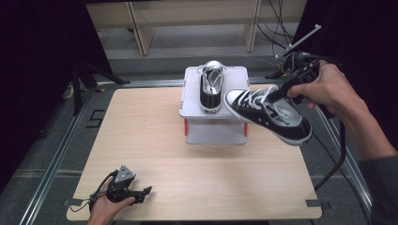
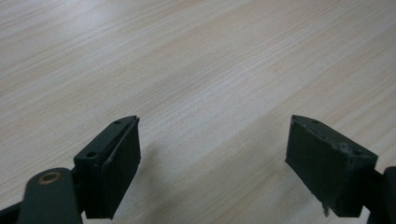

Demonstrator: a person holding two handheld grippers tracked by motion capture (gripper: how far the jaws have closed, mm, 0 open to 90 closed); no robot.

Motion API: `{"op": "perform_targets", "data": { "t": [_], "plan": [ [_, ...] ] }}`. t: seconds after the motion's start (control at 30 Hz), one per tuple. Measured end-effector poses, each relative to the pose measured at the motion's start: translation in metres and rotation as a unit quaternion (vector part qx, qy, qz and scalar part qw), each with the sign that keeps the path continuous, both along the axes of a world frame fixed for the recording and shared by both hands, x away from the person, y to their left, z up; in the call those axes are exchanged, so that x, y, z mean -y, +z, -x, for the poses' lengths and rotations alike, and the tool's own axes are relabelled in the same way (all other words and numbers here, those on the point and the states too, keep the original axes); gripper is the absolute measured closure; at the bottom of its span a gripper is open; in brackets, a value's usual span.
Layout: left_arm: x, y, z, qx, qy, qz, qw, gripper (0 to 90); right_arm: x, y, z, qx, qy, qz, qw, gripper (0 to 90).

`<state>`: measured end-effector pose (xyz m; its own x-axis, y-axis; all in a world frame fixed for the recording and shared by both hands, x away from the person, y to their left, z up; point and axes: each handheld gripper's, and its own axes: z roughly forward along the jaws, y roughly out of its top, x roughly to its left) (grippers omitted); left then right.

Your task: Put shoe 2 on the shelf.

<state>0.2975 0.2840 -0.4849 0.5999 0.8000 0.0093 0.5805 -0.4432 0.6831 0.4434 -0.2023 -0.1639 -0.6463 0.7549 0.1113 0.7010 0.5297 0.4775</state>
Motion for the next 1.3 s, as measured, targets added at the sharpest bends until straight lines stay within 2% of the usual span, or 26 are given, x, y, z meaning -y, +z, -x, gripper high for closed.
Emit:
{"op": "perform_targets", "data": {
  "t": [0.03, 0.07, 0.1, 0.2, 0.23, 0.27, 0.33, 0.37, 0.4, 0.43, 0.5, 0.53, 0.57, 0.6, 0.63, 0.67, 0.7, 0.73, 0.77, 0.87, 0.9, 1.0, 1.13, 1.17, 1.27, 1.3],
  "plan": [
    [0.001, -0.001, 0.001, 0.000, 0.004, 0.007, 1.0000, 17.5, 0.000, 0.000, 0.000, 0.000, 0.000, 0.000, 1.0000, 86.5],
    [0.001, 0.000, 0.001, -0.003, 0.004, 0.008, 1.0000, 17.5, 0.000, 0.000, -0.009, 0.002, -0.016, 0.001, 0.9999, 86.6],
    [0.001, 0.000, 0.001, -0.002, 0.004, 0.005, 1.0000, 17.5, -0.003, -0.003, -0.032, 0.003, -0.047, -0.001, 0.9989, 86.6],
    [0.000, 0.001, 0.001, -0.001, 0.000, 0.005, 1.0000, 17.5, -0.007, -0.010, -0.060, 0.003, -0.087, -0.009, 0.9962, 86.6],
    [0.001, 0.000, 0.001, 0.006, 0.005, 0.012, 0.9999, 17.5, -0.009, -0.012, -0.069, 0.008, -0.100, -0.010, 0.9949, 86.5],
    [0.001, 0.000, 0.001, 0.006, 0.005, 0.012, 0.9999, 17.4, -0.009, -0.012, -0.069, 0.008, -0.100, -0.010, 0.9949, 86.5],
    [0.003, 0.000, 0.003, 0.000, 0.009, 0.018, 0.9998, 17.4, -0.012, -0.017, -0.085, 0.018, -0.116, -0.020, 0.9929, 86.5],
    [0.004, 0.001, 0.004, 0.001, 0.006, 0.021, 0.9998, 17.4, -0.016, -0.023, -0.099, 0.026, -0.138, -0.030, 0.9897, 86.5],
    [0.004, 0.001, 0.003, 0.007, 0.000, 0.020, 0.9998, 17.5, -0.019, -0.027, -0.106, 0.029, -0.149, -0.036, 0.9878, 86.5],
    [0.004, 0.001, 0.003, 0.007, 0.000, 0.020, 0.9998, 17.4, -0.019, -0.027, -0.106, 0.029, -0.149, -0.036, 0.9878, 86.5],
    [0.004, 0.001, 0.003, 0.009, -0.005, 0.015, 0.9998, 17.4, -0.027, -0.037, -0.122, 0.022, -0.180, -0.043, 0.9824, 86.5],
    [0.004, 0.001, 0.003, 0.009, -0.005, 0.015, 0.9998, 17.4, -0.029, -0.040, -0.126, 0.021, -0.189, -0.045, 0.9808, 86.5],
    [0.004, 0.001, 0.004, 0.005, -0.001, 0.016, 0.9999, 17.4, -0.029, -0.040, -0.126, 0.021, -0.189, -0.045, 0.9808, 86.5],
    [0.004, 0.002, 0.004, 0.005, -0.002, 0.020, 0.9998, 17.4, -0.033, -0.044, -0.131, 0.016, -0.200, -0.045, 0.9787, 86.5],
    [0.003, 0.004, 0.006, -0.002, -0.007, 0.015, 0.9999, 17.4, -0.035, -0.048, -0.135, 0.016, -0.207, -0.043, 0.9772, 86.5],
    [0.003, 0.003, 0.005, 0.005, -0.008, 0.011, 0.9999, 17.4, -0.037, -0.052, -0.139, 0.015, -0.214, -0.041, 0.9760, 86.5],
    [0.003, 0.002, 0.004, 0.011, -0.010, 0.014, 0.9998, 17.4, -0.039, -0.055, -0.142, 0.009, -0.221, -0.039, 0.9744, 86.5],
    [0.005, 0.001, 0.007, 0.001, 0.007, 0.028, 0.9996, 17.4, -0.039, -0.056, -0.144, 0.012, -0.234, -0.032, 0.9715, 86.5],
    [0.005, 0.001, 0.007, 0.001, 0.005, 0.032, 0.9995, 17.4, -0.037, -0.058, -0.145, 0.013, -0.234, -0.041, 0.9712, 86.5],
    [0.004, 0.002, 0.005, 0.007, -0.010, 0.017, 0.9998, 17.4, -0.035, -0.057, -0.143, 0.011, -0.241, -0.047, 0.9693, 86.5],
    [0.005, 0.002, 0.006, 0.005, -0.003, 0.023, 0.9997, 17.4, -0.034, -0.056, -0.143, 0.008, -0.244, -0.050, 0.9684, 86.5],
    [0.004, 0.002, 0.005, 0.008, -0.010, 0.014, 0.9998, 17.4, -0.032, -0.056, -0.142, 0.009, -0.248, -0.045, 0.9678, 86.4],
    [0.005, 0.001, 0.005, 0.009, -0.006, 0.021, 0.9997, 17.4, -0.037, -0.061, -0.142, 0.004, -0.246, -0.050, 0.9680, 86.3],
    [0.005, 0.001, 0.006, 0.007, -0.008, 0.015, 0.9998, 17.4, -0.039, -0.062, -0.141, 0.001, -0.247, -0.058, 0.9674, 86.3],
    [0.005, 0.001, 0.006, 0.009, -0.004, 0.022, 0.9997, 17.4, -0.043, -0.064, -0.139, -0.002, -0.243, -0.080, 0.9666, 86.3],
    [0.005, 0.001, 0.006, 0.007, -0.003, 0.020, 0.9998, 17.4, -0.043, -0.064, -0.139, -0.002, -0.243, -0.080, 0.9666, 86.3]
  ]
}}
